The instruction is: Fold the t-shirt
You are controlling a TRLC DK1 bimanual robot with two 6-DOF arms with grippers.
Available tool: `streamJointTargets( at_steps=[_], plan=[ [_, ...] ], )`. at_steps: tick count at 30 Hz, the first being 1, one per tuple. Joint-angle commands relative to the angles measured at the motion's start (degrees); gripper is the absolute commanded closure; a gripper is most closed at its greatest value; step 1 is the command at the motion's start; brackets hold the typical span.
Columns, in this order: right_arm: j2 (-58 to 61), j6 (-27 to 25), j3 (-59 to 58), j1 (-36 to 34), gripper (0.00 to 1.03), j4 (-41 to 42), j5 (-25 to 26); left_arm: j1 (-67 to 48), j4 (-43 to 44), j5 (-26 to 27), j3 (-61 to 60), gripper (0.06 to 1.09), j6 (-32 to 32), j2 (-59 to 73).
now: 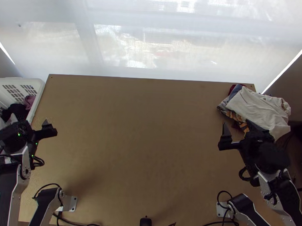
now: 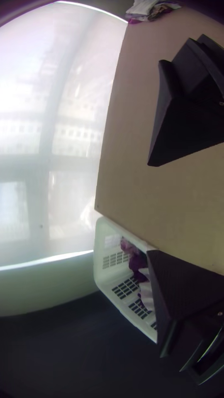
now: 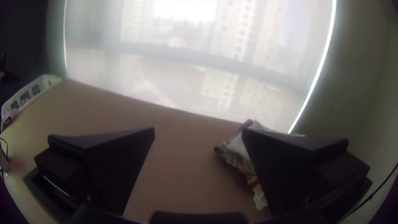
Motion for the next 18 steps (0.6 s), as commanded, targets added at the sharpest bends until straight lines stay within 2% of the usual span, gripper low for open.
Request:
streamJointTargets(
  at_steps=[1, 6, 13, 18],
  plan=[
    [10.42, 0.52, 8.84, 1.03, 0.05, -17.12, -0.74, 7.60, -2.21, -5.07, 12.24, 0.10, -2.02, 13.87],
    [9.36, 0.52, 8.84, 1.29, 0.05, -18.09, -0.74, 15.07, -0.46, -5.16, 17.08, 0.10, -1.59, 22.66],
    [6.81, -0.36, 7.69, 0.94, 0.05, -18.26, -0.74, 28.87, -14.26, -3.40, 37.29, 0.10, -5.54, 47.18],
    [5.76, -2.11, 7.61, 1.56, 0.05, -18.26, -0.74, 32.56, -29.64, -3.58, 59.62, 0.10, -10.73, 63.97]
  ],
)
